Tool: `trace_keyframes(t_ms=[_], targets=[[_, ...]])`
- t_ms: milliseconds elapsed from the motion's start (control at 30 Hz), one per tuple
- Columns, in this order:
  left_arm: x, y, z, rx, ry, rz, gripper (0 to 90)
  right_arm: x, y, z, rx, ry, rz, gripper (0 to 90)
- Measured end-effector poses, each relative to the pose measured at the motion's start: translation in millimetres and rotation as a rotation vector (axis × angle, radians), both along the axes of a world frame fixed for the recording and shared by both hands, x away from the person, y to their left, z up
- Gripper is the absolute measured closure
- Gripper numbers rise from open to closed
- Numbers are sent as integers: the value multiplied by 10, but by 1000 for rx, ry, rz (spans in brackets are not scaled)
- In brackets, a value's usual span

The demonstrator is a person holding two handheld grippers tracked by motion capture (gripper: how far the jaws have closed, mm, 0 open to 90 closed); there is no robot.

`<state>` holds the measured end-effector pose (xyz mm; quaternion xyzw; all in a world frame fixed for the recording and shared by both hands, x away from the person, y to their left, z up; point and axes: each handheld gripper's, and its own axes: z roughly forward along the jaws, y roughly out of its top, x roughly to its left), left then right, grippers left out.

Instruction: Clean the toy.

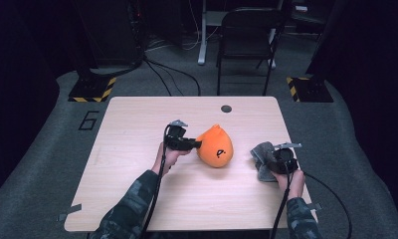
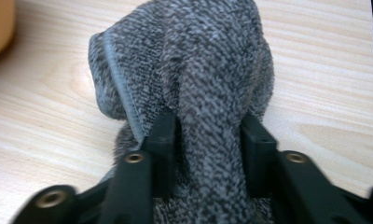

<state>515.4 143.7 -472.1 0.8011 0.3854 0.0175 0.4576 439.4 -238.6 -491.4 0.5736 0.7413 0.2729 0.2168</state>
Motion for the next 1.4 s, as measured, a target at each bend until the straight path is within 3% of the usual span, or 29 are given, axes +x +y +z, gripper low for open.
trace_keyframes(t_ms=[100, 133, 167, 233, 300, 333, 500, 533, 700, 800, 867, 900, 967, 1033, 1167, 1267, 1333, 1367, 1400], targets=[[-4, 1, 15, 18, -42, 14, 650, 9, 19, 2, -22, -15, 0, 471], [-4, 14, 28, 23, -65, 35, 555, 5, 15, 23, -16, -22, -3, 393], [-4, 14, 28, 23, -65, 35, 506, 5, 15, 23, -16, -22, -3, 393], [-12, 33, 38, 38, -83, 33, 442, -19, -5, 99, -10, -41, 5, 254], [-31, 49, 40, 60, -96, 35, 386, -35, -4, 132, 4, -44, -2, 227], [-50, 81, 48, 61, -99, 31, 363, -66, -16, 184, 25, -63, 14, 148], [-119, 171, 92, 83, -144, 38, 246, -177, -23, 252, 29, -82, 53, 102], [-179, 222, 107, 108, -166, 37, 239, -242, -45, 266, 27, -87, 74, 64], [-330, 369, 98, 149, -188, 30, 164, -430, -122, 243, 40, -97, 95, 16], [-516, 573, 53, 162, -197, 30, 152, -616, -196, 149, 39, -100, 102, 0], [-559, 636, 31, 157, -201, 31, 138, -663, -209, 108, 21, -93, 105, 0], [-606, 695, 3, 152, -195, 35, 122, -756, -233, 33, -20, -87, 109, 0], [-727, 871, -116, 201, -186, 52, 85, -833, -283, -42, -39, -80, 110, 0], [-763, 926, -165, 213, -180, 57, 57, -899, -350, -126, -55, -91, 103, 0], [-896, 1148, -378, 239, -124, 64, 22, -966, -441, -238, -67, -84, 98, 0], [-949, 1217, -484, 235, -141, 91, 17, -950, -464, -285, -65, -70, 85, 0], [-948, 1220, -542, 290, -132, 65, 21, -934, -478, -305, -66, -58, 98, 0], [-948, 1220, -542, 290, -132, 65, 15, -934, -478, -305, -66, -58, 98, 0], [-959, 1205, -562, 321, -164, 63, 19, -924, -486, -308, -58, -61, 95, 0]])
